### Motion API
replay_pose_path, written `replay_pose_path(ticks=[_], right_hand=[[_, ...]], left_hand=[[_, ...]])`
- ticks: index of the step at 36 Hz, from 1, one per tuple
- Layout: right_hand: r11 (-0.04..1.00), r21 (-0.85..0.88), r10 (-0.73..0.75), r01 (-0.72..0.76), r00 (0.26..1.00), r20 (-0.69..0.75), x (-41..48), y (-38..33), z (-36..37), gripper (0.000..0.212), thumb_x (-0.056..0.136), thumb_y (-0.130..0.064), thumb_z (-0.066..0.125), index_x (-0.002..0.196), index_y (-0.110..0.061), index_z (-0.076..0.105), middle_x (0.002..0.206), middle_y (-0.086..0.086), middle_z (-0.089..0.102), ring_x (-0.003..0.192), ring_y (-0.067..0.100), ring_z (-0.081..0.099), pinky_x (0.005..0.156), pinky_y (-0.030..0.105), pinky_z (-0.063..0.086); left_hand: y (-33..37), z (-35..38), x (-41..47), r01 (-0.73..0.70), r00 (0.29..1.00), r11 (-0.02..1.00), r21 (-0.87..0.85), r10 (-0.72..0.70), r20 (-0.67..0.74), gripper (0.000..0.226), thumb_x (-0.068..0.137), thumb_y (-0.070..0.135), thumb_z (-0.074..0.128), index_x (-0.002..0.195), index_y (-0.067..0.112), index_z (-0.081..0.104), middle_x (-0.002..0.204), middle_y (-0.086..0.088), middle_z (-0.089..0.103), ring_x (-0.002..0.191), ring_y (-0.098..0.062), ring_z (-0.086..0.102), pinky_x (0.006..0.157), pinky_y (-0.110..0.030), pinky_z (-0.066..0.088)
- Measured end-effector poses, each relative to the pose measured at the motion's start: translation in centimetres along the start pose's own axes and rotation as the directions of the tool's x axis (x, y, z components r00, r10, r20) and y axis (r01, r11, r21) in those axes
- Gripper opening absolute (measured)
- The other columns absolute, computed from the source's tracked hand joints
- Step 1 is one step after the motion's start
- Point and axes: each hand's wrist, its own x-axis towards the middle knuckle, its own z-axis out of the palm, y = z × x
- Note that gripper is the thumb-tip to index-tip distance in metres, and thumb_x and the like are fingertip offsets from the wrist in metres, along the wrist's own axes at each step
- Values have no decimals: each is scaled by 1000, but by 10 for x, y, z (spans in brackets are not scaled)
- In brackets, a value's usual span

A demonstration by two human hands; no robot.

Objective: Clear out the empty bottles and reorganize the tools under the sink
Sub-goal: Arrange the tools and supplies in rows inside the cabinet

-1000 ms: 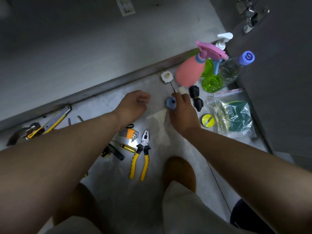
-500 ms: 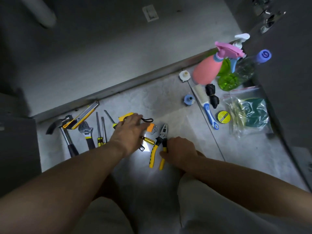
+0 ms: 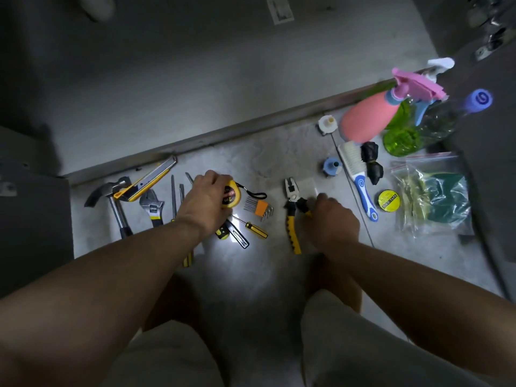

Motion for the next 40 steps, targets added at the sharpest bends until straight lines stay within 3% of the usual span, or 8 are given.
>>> replay_pose_path(ticks=[6,13,18,23,26,30,35,40], right_hand=[[896,-69,-444,438,888,-120,8,-34,1,37,82,-30,63,112,-8,56,112,13,53,100,34,52,70,38,39],[760,-377,-577,530,817,-14,21,-62,15,36,80,-32,67,108,-9,63,114,14,55,105,35,50,88,42,39],[812,-243,-539,531,841,37,24,-63,15,32,81,-22,63,111,-12,55,106,11,65,102,34,59,83,38,41],[888,328,-373,323,922,101,43,-53,-5,9,85,-15,60,94,-17,57,87,5,67,81,27,64,64,31,50],[817,539,-241,206,970,-6,63,-48,-22,11,88,-12,60,87,-21,64,86,-3,67,78,14,63,62,23,46],[773,628,-33,91,994,-103,93,-45,-38,14,89,-12,59,89,-20,70,83,-3,70,67,8,61,50,7,38],[685,725,68,-70,997,32,118,-53,-43,16,87,-9,60,83,-23,69,90,11,74,83,28,73,74,43,62],[609,778,128,-154,987,95,131,-58,-39,20,81,-7,71,92,-23,70,99,12,73,95,29,71,82,48,61]], left_hand=[[-4,5,0,-5,999,998,-56,2,-44,70,80,19,82,143,16,51,132,-8,50,124,-29,43,102,-37,44],[-5,-1,2,13,986,979,-202,-46,-162,68,77,32,85,137,22,55,121,-1,50,116,-21,45,93,-26,40],[7,-9,16,72,975,986,-150,-101,-199,63,81,41,78,137,25,56,126,-2,55,118,-27,50,98,-41,46],[24,-10,42,216,951,968,-124,-238,-198,55,86,44,70,136,27,57,131,-4,58,118,-34,55,97,-42,42],[32,-9,54,181,953,978,-101,-199,-226,45,91,31,64,135,28,56,131,-6,60,116,-38,55,90,-40,39],[36,-12,61,86,968,991,-99,-106,-227,62,89,1,53,146,26,47,137,-10,56,116,-38,57,88,-47,53],[35,-10,52,30,968,989,146,8,-253,71,87,-1,53,150,28,37,151,-5,38,114,-35,54,77,-45,54],[28,-2,34,-73,978,957,281,124,-168,66,82,2,54,144,25,47,150,-7,36,110,-32,49,79,-40,45]])
